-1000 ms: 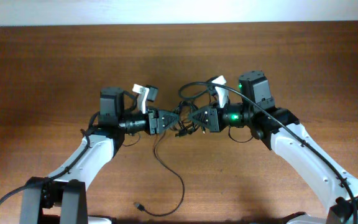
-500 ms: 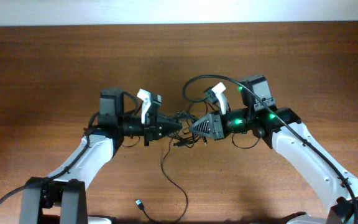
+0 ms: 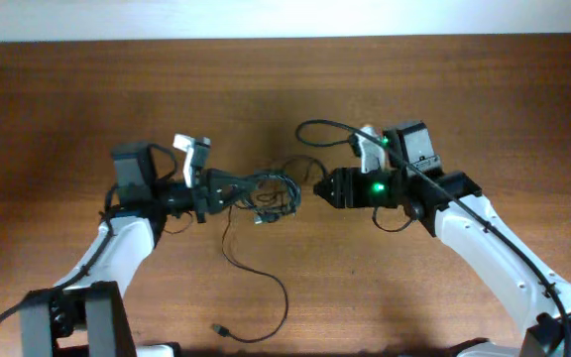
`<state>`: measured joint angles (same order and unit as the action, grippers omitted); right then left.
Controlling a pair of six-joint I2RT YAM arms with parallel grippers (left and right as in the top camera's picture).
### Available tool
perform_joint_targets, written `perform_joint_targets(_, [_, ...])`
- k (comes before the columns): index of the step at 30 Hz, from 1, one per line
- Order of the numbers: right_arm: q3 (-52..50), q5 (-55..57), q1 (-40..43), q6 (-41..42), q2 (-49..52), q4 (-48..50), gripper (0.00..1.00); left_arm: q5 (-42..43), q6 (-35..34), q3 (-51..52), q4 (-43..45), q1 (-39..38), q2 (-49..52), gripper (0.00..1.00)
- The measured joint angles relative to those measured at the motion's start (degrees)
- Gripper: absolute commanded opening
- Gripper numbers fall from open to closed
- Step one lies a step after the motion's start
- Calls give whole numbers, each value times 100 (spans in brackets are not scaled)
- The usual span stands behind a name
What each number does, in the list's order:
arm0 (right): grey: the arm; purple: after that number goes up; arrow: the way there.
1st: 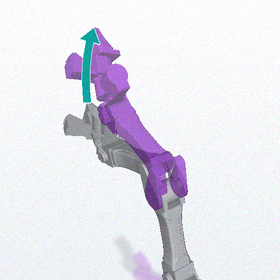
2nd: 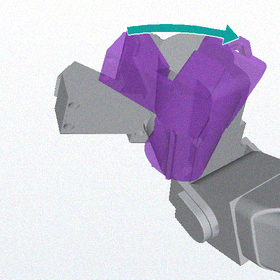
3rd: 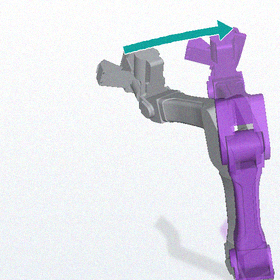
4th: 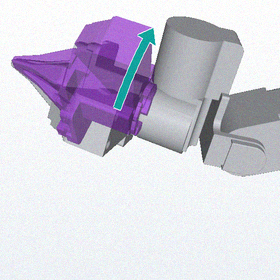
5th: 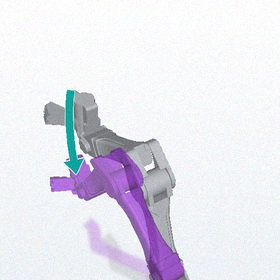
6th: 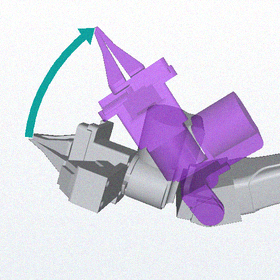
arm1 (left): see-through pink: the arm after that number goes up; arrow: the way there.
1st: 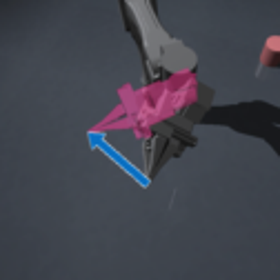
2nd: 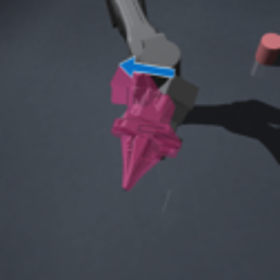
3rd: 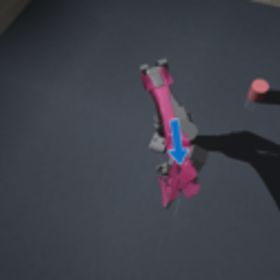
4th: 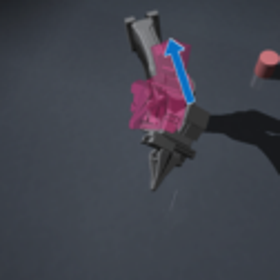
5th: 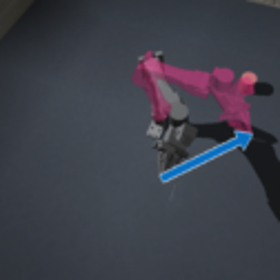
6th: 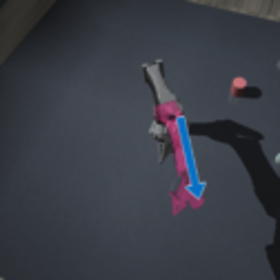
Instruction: Untangle cables
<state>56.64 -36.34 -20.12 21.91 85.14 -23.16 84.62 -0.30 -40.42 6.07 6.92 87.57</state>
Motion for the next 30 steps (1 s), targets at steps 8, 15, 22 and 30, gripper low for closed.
perform_joint_targets(8, [-24,-1716,-323,-319,-2,953,11,-212,-2,-13,-24,-341,0,0])
perform_joint_targets(15, [59,-671,-1117,-247,459,1233,4,-439,-1506,31,1027,-302,9,0])
perform_joint_targets(22, [50,922,-1182,-118,988,-472,12,-1261,-3945,7,1733,-350,9,0])
perform_joint_targets(30, [153,1294,-479,-109,-1084,-828,69,-1421,-4135,4,1733,-354,9,0])
